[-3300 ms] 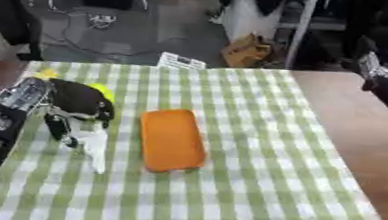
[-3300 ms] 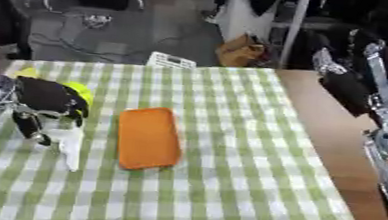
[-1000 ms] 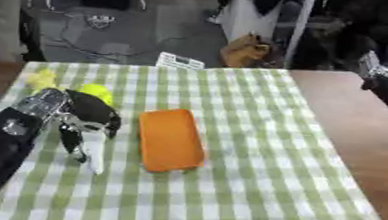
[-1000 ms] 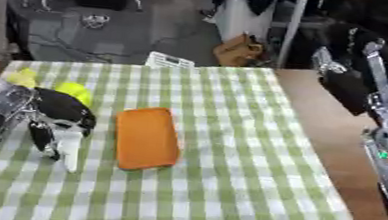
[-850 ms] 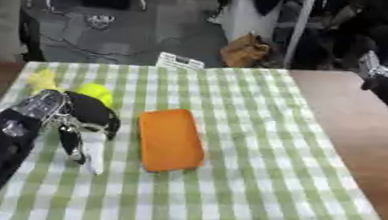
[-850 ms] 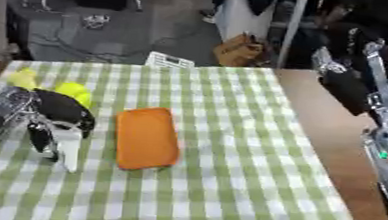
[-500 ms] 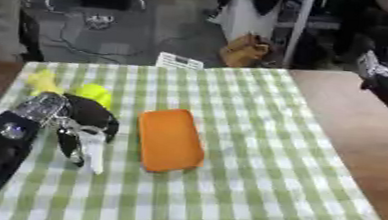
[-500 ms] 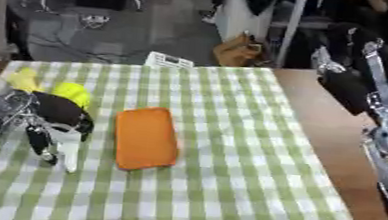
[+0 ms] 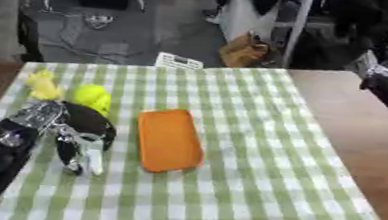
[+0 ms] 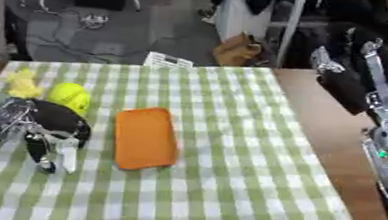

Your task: Pick up objects on the table and place them in the box.

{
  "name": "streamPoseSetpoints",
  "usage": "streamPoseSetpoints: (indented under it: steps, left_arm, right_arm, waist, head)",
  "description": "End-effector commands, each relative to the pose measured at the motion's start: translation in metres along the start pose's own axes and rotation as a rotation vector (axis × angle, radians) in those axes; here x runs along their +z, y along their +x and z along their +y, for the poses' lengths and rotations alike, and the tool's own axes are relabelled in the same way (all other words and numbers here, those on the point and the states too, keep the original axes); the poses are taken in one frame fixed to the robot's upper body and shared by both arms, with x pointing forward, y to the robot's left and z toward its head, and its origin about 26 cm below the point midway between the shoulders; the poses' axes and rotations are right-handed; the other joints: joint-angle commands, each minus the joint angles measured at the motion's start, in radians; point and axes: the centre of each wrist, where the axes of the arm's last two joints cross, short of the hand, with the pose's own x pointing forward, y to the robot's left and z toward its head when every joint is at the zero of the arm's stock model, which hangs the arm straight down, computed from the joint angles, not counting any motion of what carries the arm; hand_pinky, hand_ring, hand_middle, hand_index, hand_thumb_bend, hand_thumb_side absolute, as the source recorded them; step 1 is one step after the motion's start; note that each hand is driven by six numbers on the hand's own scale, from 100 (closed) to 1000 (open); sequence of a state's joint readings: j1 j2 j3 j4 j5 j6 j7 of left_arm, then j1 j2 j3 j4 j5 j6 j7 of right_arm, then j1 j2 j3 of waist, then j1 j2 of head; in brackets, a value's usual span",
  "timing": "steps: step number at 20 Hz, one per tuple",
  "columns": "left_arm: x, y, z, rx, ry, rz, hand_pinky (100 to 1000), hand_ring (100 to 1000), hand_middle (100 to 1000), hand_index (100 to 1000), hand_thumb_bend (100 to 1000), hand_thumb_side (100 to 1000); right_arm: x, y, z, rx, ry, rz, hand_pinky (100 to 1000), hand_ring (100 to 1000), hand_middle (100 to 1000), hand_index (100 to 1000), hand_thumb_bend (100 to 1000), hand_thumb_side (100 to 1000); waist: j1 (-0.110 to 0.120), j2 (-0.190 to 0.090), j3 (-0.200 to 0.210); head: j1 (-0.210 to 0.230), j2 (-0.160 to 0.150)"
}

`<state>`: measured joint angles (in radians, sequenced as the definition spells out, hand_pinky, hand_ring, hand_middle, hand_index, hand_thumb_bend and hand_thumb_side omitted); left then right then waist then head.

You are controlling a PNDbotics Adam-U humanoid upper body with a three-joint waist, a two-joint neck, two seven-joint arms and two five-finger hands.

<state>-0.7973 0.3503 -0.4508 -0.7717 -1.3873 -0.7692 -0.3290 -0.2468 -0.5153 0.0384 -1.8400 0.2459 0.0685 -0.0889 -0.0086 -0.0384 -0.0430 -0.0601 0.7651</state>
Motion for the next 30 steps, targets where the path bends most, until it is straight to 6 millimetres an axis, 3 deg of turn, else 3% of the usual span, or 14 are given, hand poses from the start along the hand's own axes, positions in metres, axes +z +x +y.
streamPoseSetpoints:
  steps: [1,2,3,4,15,17,26,30]
  left_arm:
    - [0.005,-0.005,0.001,-0.054,-0.132,-0.111,789,840,737,724,696,255]
    - [0.005,-0.006,0.001,-0.052,-0.128,-0.109,775,804,671,669,600,181]
    - [0.005,-0.006,0.0,-0.049,-0.124,-0.107,775,804,671,669,600,181]
    - [0.005,-0.006,0.0,-0.046,-0.122,-0.105,749,746,571,592,534,130]
    - [0.011,-0.013,-0.004,-0.022,-0.122,-0.083,688,561,365,395,471,100]
    - [0.016,-0.018,-0.001,-0.021,-0.128,-0.068,653,487,302,340,422,100]
    - [0.051,-0.041,0.025,-0.014,-0.128,0.015,630,446,269,307,409,100]
    - [0.06,-0.044,0.034,0.017,-0.093,0.027,623,468,322,369,397,100]
  right_arm:
    - [-0.005,0.005,-0.007,0.016,-0.006,-0.028,351,557,581,821,273,642]
    - [-0.005,0.005,-0.007,0.016,-0.006,-0.028,351,557,581,821,274,642]
    - [-0.005,0.005,-0.007,0.016,-0.006,-0.027,351,557,581,821,274,642]
    - [-0.005,0.005,-0.007,0.016,-0.006,-0.027,352,557,581,821,274,642]
    - [-0.004,0.004,-0.007,0.016,-0.007,-0.024,351,557,582,821,273,643]
    - [-0.004,0.004,-0.007,0.016,-0.007,-0.023,352,557,582,821,273,643]
    - [-0.004,0.003,-0.008,0.019,-0.008,-0.02,352,557,582,821,273,643]
    - [-0.004,0.003,-0.008,0.019,-0.007,-0.021,352,557,582,821,274,643]
  waist:
    - [-0.001,-0.013,-0.001]
    - [-0.001,-0.014,-0.001]
    - [-0.001,-0.014,-0.001]
    - [-0.001,-0.014,-0.001]
    - [-0.002,-0.015,0.0]
    - [-0.002,-0.016,0.001]
    - [-0.003,-0.018,0.006]
    - [-0.002,-0.018,0.006]
  head:
    - [-0.002,0.005]
    - [-0.002,0.005]
    - [-0.003,0.005]
    - [-0.003,0.005]
    - [-0.007,0.005]
    - [-0.008,0.005]
    - [-0.013,0.003]
    - [-0.013,0.002]
